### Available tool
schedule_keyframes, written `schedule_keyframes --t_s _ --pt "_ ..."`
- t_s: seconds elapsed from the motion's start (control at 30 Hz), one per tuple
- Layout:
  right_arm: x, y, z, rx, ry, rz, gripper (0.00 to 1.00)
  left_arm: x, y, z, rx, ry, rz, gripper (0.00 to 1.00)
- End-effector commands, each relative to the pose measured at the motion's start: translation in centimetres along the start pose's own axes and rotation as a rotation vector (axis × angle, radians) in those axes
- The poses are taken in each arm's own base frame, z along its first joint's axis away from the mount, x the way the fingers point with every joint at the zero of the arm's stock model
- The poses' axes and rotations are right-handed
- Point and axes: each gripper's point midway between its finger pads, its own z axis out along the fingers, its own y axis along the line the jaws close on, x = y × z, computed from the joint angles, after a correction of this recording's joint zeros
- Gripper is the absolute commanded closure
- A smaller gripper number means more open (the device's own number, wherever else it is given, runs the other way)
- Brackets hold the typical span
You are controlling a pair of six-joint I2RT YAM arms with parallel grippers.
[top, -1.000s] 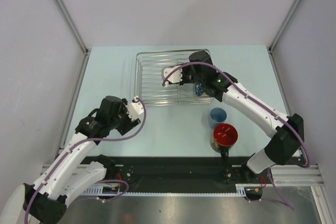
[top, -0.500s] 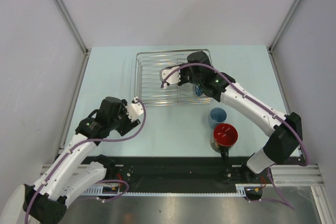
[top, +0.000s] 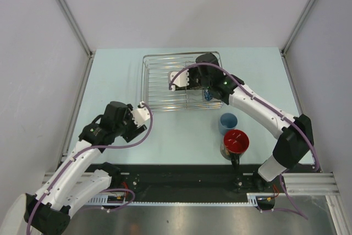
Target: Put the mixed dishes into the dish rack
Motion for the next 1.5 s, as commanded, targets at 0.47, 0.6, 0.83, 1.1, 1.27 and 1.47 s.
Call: schedule_keyframes --t_s 0.47,0.6,0.83,1.1,1.27,1.47 --pt "1.2 -0.3 1.7 0.048 -0.041 0.138 1.00 -1.7 1.5 -0.6 -0.044 -0.048 -0.006 0.26" --pt "0.8 1.4 2.5 -0.002 -0.045 0.154 1.00 -1.8 1.6 -0.6 -0.047 -0.052 -0.002 0.26" --pt "-0.3 4.1 4.3 -0.067 -0.057 0.159 1.00 -2.0 1.8 -0.6 -0.051 -0.057 -0.003 0.26" --pt "-2.1 5.8 5.4 -0.102 -0.081 0.133 1.00 -1.6 1.5 -0.5 -0.050 -0.056 -0.004 0.26" --pt "-1.4 6.5 5.5 -0.123 -0.055 0.174 1.00 -1.5 1.5 -0.4 -0.048 -0.053 -0.001 0.26" --pt "0.1 6.3 5.0 -0.118 -0.019 0.243 1.00 -1.4 1.5 -0.5 -0.053 -0.055 0.001 0.26"
